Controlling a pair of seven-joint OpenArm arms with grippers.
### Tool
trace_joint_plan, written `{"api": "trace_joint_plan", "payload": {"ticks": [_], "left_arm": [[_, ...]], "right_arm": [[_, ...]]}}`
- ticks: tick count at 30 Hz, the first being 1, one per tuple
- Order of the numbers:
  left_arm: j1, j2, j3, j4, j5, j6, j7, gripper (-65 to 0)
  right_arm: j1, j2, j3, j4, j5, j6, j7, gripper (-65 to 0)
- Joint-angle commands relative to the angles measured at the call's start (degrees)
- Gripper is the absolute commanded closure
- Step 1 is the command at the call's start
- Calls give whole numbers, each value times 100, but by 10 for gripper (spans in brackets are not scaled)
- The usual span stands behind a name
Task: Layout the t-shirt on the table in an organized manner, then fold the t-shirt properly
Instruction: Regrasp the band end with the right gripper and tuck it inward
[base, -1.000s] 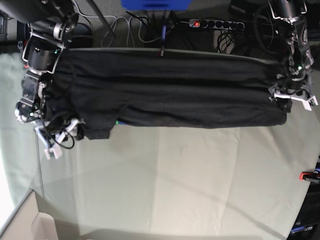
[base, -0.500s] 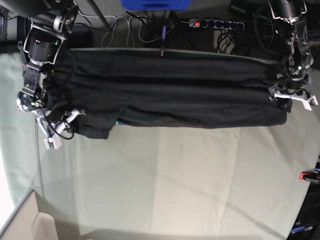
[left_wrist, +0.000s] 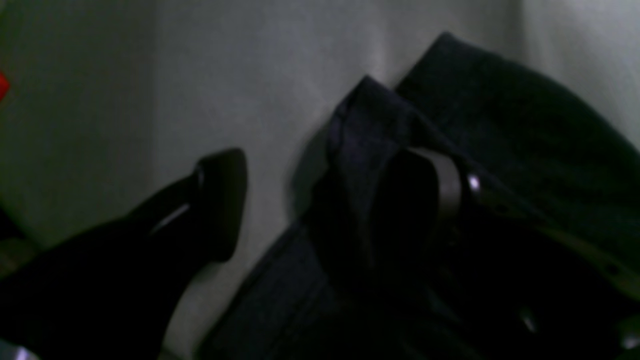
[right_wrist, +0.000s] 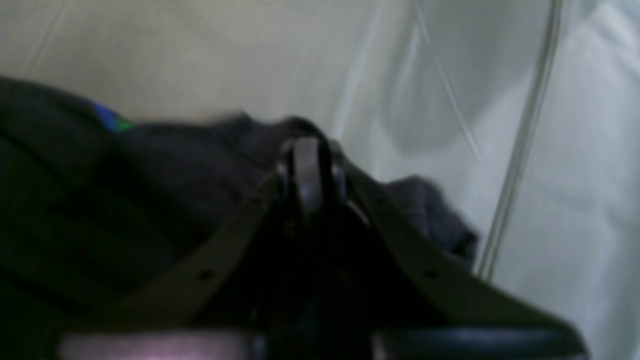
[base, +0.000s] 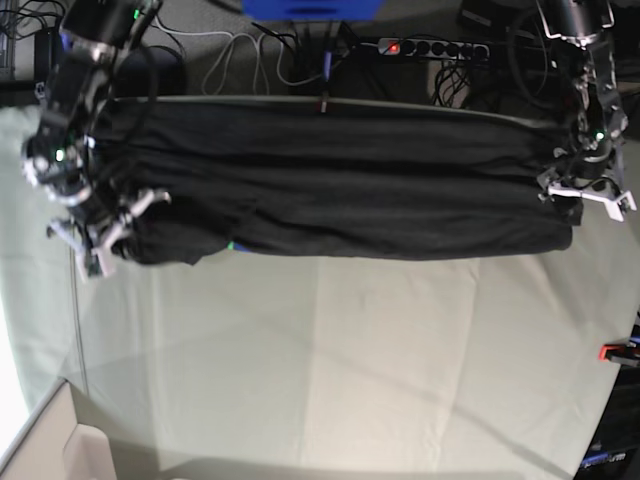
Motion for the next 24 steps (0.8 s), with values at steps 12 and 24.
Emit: {"api": "trace_joint_plan", "payload": {"ticks": [12,24], "left_arm": [[19,-93,-18,85,6,13,-116,-454],[19,-101,8,111,6,13,-107,-454]], "right_arm": [[501,79,9,-214,70,-7,113,0],[1714,852,0,-2587,62,-7,148,0]]}}
